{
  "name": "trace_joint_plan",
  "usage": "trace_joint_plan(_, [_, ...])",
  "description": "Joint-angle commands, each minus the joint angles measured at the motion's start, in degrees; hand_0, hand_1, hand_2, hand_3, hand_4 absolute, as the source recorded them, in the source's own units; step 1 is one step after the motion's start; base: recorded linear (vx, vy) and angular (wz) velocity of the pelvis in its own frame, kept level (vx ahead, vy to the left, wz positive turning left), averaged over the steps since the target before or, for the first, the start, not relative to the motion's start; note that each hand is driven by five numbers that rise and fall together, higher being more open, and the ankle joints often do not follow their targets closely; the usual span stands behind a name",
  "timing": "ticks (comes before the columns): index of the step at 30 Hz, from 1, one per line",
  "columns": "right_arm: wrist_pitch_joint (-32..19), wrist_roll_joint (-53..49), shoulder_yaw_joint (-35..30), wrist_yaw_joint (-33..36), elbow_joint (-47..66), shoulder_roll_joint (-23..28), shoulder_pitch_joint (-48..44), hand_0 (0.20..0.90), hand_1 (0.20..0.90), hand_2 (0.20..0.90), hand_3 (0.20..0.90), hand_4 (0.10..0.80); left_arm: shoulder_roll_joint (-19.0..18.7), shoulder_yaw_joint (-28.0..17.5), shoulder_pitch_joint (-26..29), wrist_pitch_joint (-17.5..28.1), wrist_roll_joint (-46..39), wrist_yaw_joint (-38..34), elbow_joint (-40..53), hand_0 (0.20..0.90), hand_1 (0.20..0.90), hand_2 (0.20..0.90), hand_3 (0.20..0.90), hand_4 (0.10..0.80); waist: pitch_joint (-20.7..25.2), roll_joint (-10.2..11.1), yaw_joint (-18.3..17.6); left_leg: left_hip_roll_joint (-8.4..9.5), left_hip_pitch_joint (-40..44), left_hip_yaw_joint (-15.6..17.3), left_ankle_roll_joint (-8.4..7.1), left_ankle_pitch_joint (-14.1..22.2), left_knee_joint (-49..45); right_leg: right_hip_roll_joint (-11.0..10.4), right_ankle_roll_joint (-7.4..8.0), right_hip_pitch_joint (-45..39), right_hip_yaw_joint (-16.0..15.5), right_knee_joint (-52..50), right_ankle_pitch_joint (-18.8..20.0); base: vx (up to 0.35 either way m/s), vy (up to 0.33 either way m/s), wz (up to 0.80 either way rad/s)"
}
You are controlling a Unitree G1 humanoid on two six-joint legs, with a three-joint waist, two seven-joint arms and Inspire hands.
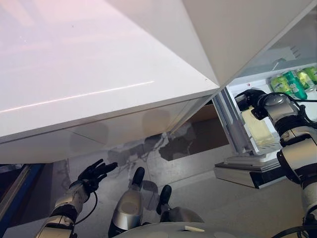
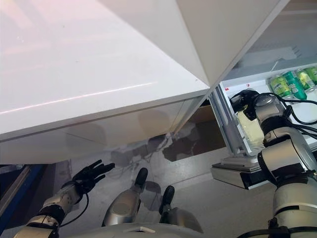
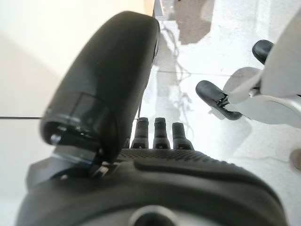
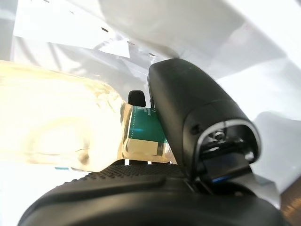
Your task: Put drinks into fridge and close the fridge
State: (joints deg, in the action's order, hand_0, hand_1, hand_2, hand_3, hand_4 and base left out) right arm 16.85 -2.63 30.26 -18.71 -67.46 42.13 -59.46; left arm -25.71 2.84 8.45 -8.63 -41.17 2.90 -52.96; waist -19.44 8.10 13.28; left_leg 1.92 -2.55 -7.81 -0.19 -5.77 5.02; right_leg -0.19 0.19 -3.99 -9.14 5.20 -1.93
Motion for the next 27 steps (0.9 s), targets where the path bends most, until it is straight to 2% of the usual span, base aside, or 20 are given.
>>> trace_joint_plan(1, [1.20, 2.50, 5.02, 0.64, 0.52, 2.13, -9.83, 0.300, 0.300, 0.300, 0.200, 0.100, -3.29, 2.92, -0.70, 1.86, -1.66, -0.13, 1.91, 0.900, 0.900, 0.900, 0.900, 0.800, 1.13, -0.29, 1.47, 1.49, -3.66, 0.05, 0.89, 3.84, -2.90, 0.53, 1.58, 7.12, 0.42, -3.17, 4.84, 0.000, 0.000, 0.00])
trace_joint_plan(10, [7.64, -0.20, 2.55, 1.82, -2.76, 0.79, -10.20, 0.300, 0.300, 0.300, 0.200, 0.100, -2.89, 3.50, 0.08, 2.51, -0.96, -0.92, 2.64, 0.900, 0.900, 0.900, 0.900, 0.800, -0.12, -0.49, 2.47, 1.90, -5.60, -0.51, 0.83, 3.48, -3.41, 0.28, 1.57, 8.67, -0.46, -3.61, 4.98, 0.005, -0.004, 0.03])
trace_joint_plan(25, [7.65, -2.79, 0.25, 4.10, -1.67, 1.04, -9.39, 0.300, 0.300, 0.300, 0.200, 0.100, -2.06, 4.17, 0.65, 2.72, -1.93, -2.89, 3.43, 0.900, 0.900, 0.900, 0.900, 0.800, -0.73, -0.94, 1.83, 1.98, -6.93, 0.03, 0.79, 3.44, -3.71, 0.01, 1.77, 10.37, -0.48, -4.34, 4.99, 0.000, 0.000, 0.00])
trace_joint_plan(26, [7.61, -2.85, 0.12, 4.48, -1.59, 1.00, -9.19, 0.641, 0.641, 0.641, 0.598, 0.498, -2.02, 4.10, 0.79, 2.65, -1.90, -2.99, 3.33, 0.900, 0.900, 0.900, 0.900, 0.800, -0.70, -0.97, 1.72, 1.97, -6.85, 0.06, 0.83, 3.46, -3.64, 0.02, 1.77, 10.45, -0.46, -4.45, 4.95, 0.000, 0.000, 0.00])
trace_joint_plan(27, [7.55, -2.55, 0.03, 4.56, -1.47, 1.09, -9.19, 0.759, 0.759, 0.759, 0.735, 0.635, -1.99, 4.11, 0.85, 2.63, -1.99, -3.03, 3.27, 0.900, 0.900, 0.900, 0.900, 0.800, -0.71, -0.97, 1.61, 2.00, -6.84, 0.09, 0.83, 3.48, -3.69, -0.01, 1.78, 10.50, -0.36, -4.50, 4.95, 0.000, 0.000, 0.00])
